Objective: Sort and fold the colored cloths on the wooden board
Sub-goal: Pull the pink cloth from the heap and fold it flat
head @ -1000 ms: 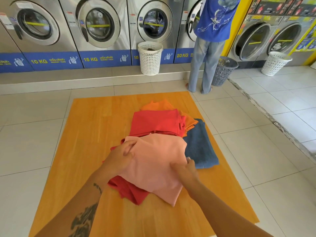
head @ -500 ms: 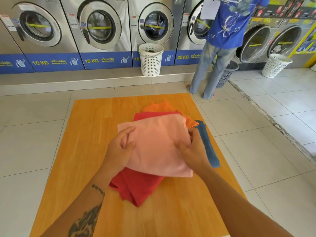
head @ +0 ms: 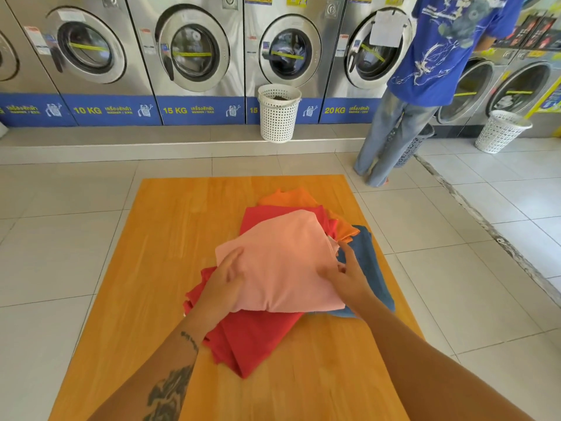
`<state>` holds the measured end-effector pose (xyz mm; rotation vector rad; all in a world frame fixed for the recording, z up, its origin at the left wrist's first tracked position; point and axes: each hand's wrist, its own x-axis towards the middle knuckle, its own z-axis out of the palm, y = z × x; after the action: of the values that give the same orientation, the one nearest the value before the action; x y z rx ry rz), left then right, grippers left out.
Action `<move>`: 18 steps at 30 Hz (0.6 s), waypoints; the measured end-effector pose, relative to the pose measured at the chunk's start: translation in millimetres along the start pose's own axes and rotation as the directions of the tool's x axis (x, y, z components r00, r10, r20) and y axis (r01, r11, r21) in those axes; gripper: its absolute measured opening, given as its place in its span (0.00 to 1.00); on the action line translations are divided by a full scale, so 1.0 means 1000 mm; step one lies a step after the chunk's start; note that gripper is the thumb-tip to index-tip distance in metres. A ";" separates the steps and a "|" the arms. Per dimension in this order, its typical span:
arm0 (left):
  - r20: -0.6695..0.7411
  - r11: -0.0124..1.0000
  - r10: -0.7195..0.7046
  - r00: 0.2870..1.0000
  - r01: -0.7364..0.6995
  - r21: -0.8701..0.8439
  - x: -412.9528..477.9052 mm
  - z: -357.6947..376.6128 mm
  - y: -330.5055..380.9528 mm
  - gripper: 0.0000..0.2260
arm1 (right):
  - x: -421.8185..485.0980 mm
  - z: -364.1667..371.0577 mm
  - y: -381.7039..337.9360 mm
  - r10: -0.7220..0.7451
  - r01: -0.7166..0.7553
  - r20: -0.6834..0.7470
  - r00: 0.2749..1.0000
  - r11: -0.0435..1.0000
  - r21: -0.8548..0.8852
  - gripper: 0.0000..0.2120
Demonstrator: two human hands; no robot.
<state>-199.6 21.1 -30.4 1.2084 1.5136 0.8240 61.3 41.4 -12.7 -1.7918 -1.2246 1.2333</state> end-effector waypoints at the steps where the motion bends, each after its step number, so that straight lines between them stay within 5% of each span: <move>1: -0.024 0.999 -0.008 1.000 0.007 -0.036 0.002 0.000 0.001 0.20 | 0.001 0.001 0.001 -0.003 0.003 -0.007 1.000 1.000 0.024 0.35; 9: -0.158 0.986 -0.039 0.987 0.012 -0.169 0.004 0.011 0.010 0.17 | 0.012 0.005 -0.008 0.132 -0.102 -0.113 0.985 0.966 0.239 0.30; 18: -0.297 0.978 -0.052 0.953 -0.011 -0.209 -0.009 0.025 0.019 0.19 | 0.008 -0.008 -0.004 -0.133 0.135 -0.029 0.991 0.983 0.120 0.28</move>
<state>-170.4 15.3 -17.5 0.9405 1.6309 1.1641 68.1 50.2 -9.1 -1.6039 -1.2102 1.1835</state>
